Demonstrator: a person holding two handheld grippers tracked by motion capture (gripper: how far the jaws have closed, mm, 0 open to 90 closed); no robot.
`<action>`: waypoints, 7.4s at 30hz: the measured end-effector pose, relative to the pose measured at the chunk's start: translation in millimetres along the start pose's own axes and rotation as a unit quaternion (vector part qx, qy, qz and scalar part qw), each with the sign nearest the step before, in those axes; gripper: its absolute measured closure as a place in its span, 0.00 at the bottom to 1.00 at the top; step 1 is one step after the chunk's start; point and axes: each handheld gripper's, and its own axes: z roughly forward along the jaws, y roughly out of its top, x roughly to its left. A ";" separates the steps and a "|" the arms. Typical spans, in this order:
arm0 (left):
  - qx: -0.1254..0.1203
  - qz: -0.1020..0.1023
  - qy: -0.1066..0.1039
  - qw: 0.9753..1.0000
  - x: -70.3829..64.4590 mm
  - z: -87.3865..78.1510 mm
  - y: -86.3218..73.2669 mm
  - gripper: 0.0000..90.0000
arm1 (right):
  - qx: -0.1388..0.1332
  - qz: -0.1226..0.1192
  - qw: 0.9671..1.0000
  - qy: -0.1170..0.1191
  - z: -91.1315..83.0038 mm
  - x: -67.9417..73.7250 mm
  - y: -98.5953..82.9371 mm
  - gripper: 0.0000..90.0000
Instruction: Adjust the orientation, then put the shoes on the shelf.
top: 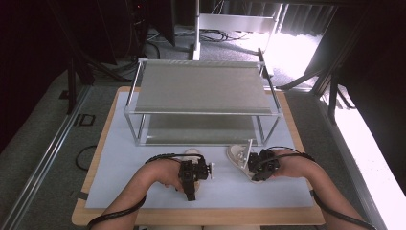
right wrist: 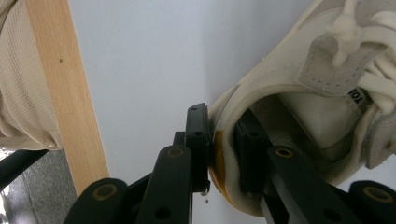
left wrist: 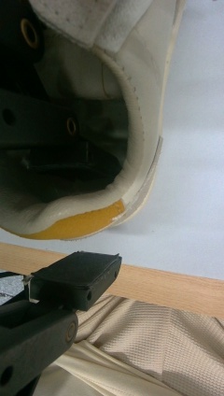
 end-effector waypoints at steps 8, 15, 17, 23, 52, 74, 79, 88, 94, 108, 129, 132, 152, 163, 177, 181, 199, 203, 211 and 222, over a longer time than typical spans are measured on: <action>-0.001 0.000 0.001 1.000 -0.4 0.2 0.6 0.57 | -0.058 -0.002 0.998 0.036 -13.1 6.5 12.7 0.65; -0.002 0.000 0.002 1.000 -0.6 0.3 0.3 0.57 | -0.034 -0.031 0.999 0.019 -10.6 11.5 13.5 0.60; -0.002 0.003 0.004 1.000 -0.5 0.1 0.5 0.57 | -0.028 -0.036 0.999 0.018 -8.0 11.3 13.0 0.60; -0.023 0.006 0.010 1.000 0.7 -0.5 -0.1 0.62 | -0.001 -0.054 0.998 0.026 10.5 9.1 14.9 0.73; -0.086 0.023 0.075 0.993 23.7 -34.2 -1.5 0.86 | -0.047 -0.069 0.997 0.000 -20.8 -11.4 27.3 0.85; -0.152 0.084 0.137 0.975 99.1 -39.8 9.4 0.86 | -0.090 -0.058 0.992 -0.073 -6.3 -72.2 65.6 0.84; -0.163 0.083 0.130 0.974 109.8 -33.0 12.7 0.85 | -0.116 -0.030 0.990 -0.076 0.6 -77.0 66.9 0.81; -0.208 0.024 0.165 0.964 108.5 -35.7 14.4 0.67 | -0.156 0.019 0.982 -0.101 2.8 -82.1 62.3 0.64; -0.194 0.053 0.166 0.965 101.1 -31.7 18.4 0.72 | -0.164 0.010 0.980 -0.111 -0.3 -79.8 60.3 0.69; -0.232 0.038 0.194 0.952 91.6 -32.6 29.0 0.56 | -0.204 -0.004 0.974 -0.101 -7.2 -69.6 48.3 0.61; -0.291 -0.048 0.200 0.934 42.6 -49.1 8.2 0.54 | -0.291 0.064 0.946 -0.130 -16.3 -21.0 28.6 0.78; -0.290 -0.062 0.205 0.933 41.6 -44.2 7.2 0.54 | -0.292 0.076 0.944 -0.133 -8.6 -18.2 23.6 0.80; -0.296 -0.111 0.239 0.918 49.9 -25.2 4.9 0.54 | -0.292 0.191 0.915 -0.203 19.6 -22.3 14.8 0.73; -0.301 -0.125 0.259 0.909 68.9 -23.1 6.7 0.54 | -0.314 0.235 0.891 -0.228 30.3 -38.3 22.3 0.74; -0.316 -0.161 0.264 0.897 91.3 -18.8 -2.1 0.52 | -0.321 0.249 0.882 -0.238 42.6 -55.2 44.8 0.67; -0.327 -0.158 0.257 0.895 84.7 -17.8 -2.4 0.49 | -0.333 0.250 0.877 -0.240 43.2 -48.6 41.5 0.47; -0.347 -0.152 0.224 0.898 61.2 2.7 -16.2 0.01 | -0.394 0.268 0.845 -0.243 47.7 -18.2 6.0 0.12; -0.354 -0.159 0.227 0.893 55.2 7.1 -26.1 0.01 | -0.395 0.272 0.843 -0.242 48.4 -12.8 -5.2 0.12; -0.370 -0.173 0.241 0.881 49.3 15.0 -51.5 0.01 | -0.393 0.286 0.843 -0.229 54.5 -0.8 -29.4 0.12; -0.393 -0.195 0.250 0.863 39.7 19.0 -77.9 0.02 | -0.391 0.314 0.828 -0.251 59.4 10.6 -71.1 0.12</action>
